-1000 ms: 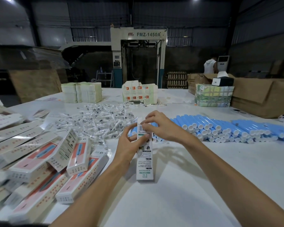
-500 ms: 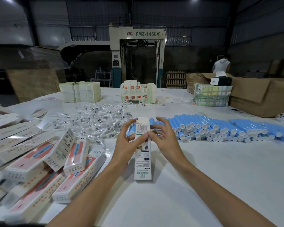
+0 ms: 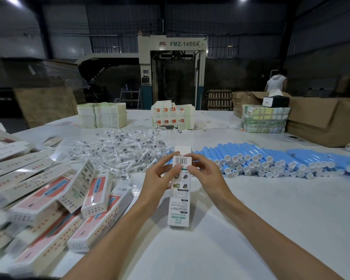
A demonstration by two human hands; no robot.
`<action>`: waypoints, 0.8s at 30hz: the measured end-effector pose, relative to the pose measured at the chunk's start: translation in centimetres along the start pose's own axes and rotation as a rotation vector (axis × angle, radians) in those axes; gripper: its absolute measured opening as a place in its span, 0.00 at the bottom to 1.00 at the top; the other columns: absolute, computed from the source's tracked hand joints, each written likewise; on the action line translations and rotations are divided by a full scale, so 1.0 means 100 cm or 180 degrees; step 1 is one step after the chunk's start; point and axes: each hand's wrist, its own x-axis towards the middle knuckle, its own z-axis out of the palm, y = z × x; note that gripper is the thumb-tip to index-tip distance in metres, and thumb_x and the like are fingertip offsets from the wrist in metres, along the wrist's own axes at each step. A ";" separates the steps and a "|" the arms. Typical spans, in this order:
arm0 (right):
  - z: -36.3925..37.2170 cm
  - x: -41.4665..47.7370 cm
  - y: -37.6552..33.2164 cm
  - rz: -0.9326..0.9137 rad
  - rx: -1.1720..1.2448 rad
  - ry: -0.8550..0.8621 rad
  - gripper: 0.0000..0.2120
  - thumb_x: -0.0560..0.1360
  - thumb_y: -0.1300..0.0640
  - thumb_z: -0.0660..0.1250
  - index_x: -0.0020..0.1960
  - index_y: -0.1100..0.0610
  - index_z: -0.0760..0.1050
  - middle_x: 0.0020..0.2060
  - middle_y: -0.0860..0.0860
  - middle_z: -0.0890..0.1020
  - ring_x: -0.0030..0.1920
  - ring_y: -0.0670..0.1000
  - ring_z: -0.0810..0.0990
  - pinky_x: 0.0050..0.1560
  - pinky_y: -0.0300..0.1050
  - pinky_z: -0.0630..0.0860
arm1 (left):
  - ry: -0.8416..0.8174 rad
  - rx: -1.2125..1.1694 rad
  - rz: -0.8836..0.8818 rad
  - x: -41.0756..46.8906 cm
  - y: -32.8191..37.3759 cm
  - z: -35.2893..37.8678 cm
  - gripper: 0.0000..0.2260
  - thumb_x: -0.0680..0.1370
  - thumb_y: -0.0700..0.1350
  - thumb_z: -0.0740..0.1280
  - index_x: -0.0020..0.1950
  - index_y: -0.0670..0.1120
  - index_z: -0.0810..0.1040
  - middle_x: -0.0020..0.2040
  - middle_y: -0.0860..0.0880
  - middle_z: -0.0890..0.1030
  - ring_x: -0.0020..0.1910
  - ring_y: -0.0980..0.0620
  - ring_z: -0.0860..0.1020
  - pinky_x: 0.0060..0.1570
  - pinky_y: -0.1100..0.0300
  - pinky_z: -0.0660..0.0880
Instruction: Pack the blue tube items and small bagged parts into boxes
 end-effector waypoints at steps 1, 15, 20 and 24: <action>0.000 0.001 0.000 -0.0004 -0.0013 -0.0019 0.13 0.82 0.61 0.67 0.63 0.48 0.80 0.57 0.45 0.85 0.58 0.46 0.83 0.56 0.37 0.79 | 0.0028 -0.0002 -0.0015 0.000 0.000 0.000 0.18 0.80 0.51 0.76 0.70 0.60 0.82 0.58 0.46 0.88 0.57 0.42 0.87 0.51 0.47 0.86; -0.009 0.005 -0.003 0.0130 0.0323 0.0269 0.07 0.86 0.54 0.63 0.63 0.53 0.75 0.48 0.56 0.87 0.47 0.54 0.86 0.48 0.44 0.81 | 0.0045 0.0088 -0.0068 0.001 -0.001 0.003 0.12 0.81 0.47 0.76 0.63 0.59 0.86 0.55 0.46 0.89 0.55 0.46 0.88 0.44 0.57 0.83; -0.016 0.010 -0.001 0.0297 0.0248 0.0214 0.07 0.83 0.58 0.68 0.61 0.57 0.77 0.45 0.59 0.88 0.40 0.51 0.82 0.43 0.47 0.79 | -0.0143 0.0034 -0.0159 -0.001 0.000 0.004 0.13 0.79 0.49 0.77 0.63 0.59 0.86 0.55 0.45 0.89 0.52 0.44 0.88 0.43 0.56 0.83; -0.020 0.010 -0.003 0.0048 0.0042 0.0171 0.04 0.83 0.60 0.68 0.58 0.55 0.78 0.40 0.58 0.87 0.35 0.50 0.80 0.39 0.43 0.78 | -0.0218 0.0027 -0.0149 -0.002 0.000 0.004 0.13 0.80 0.47 0.77 0.64 0.57 0.86 0.55 0.45 0.89 0.52 0.43 0.89 0.43 0.56 0.83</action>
